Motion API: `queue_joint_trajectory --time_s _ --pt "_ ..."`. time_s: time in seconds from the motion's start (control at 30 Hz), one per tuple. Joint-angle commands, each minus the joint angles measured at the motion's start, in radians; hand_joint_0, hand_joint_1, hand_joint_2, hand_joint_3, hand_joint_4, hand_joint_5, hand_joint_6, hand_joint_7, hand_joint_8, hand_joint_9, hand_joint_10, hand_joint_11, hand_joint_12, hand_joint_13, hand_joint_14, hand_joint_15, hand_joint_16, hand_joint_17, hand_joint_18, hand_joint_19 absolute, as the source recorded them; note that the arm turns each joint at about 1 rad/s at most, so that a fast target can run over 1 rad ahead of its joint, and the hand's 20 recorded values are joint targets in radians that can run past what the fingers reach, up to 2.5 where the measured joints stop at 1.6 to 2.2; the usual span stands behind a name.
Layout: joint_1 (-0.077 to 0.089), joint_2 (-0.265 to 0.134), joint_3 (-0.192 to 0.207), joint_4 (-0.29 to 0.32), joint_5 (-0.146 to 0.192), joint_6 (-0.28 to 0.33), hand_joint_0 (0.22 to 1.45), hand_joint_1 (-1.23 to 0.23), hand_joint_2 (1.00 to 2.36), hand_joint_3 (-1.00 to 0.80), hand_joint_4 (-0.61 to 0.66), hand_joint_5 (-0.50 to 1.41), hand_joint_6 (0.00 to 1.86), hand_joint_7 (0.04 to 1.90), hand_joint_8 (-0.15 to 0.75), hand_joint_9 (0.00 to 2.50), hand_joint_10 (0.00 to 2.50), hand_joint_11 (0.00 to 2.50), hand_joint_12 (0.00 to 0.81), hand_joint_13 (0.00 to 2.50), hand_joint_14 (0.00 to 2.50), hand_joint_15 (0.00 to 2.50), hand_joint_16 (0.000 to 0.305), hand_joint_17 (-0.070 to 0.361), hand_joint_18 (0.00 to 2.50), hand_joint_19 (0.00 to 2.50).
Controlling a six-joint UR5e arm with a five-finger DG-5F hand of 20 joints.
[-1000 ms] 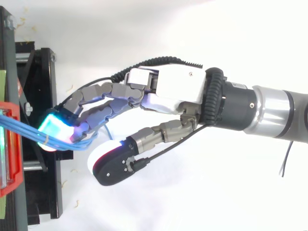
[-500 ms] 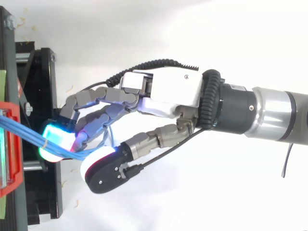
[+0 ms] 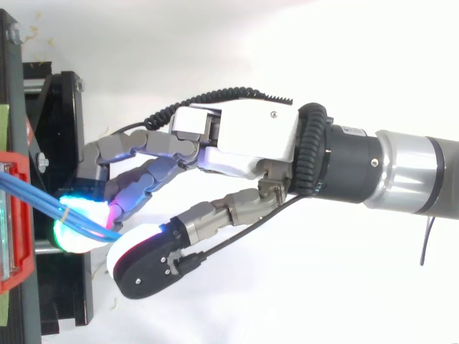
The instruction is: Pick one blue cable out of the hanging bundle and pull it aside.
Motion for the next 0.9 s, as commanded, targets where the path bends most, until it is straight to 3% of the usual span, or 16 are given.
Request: queue_joint_trajectory --time_s 0.0,0.4,0.87 --pt "0.001 -0.001 0.000 0.000 -0.001 0.000 0.54 -0.71 1.00 -0.49 0.14 -0.04 0.60 1.15 0.211 0.79 0.01 0.21 0.328 0.55 0.02 0.37 0.046 0.104 0.41 0.56" --pt "0.001 -0.001 0.000 -0.007 -0.001 0.000 0.57 -0.71 1.00 -0.45 0.16 -0.06 0.74 0.91 0.210 0.81 0.01 0.23 0.323 0.56 0.02 0.38 0.045 0.101 0.42 0.56" --pt "0.000 0.001 0.018 -0.018 0.000 0.000 0.56 -0.67 1.00 -0.47 0.13 -0.05 0.71 0.96 0.219 0.86 0.01 0.23 0.327 0.60 0.02 0.39 0.045 0.102 0.47 0.58"
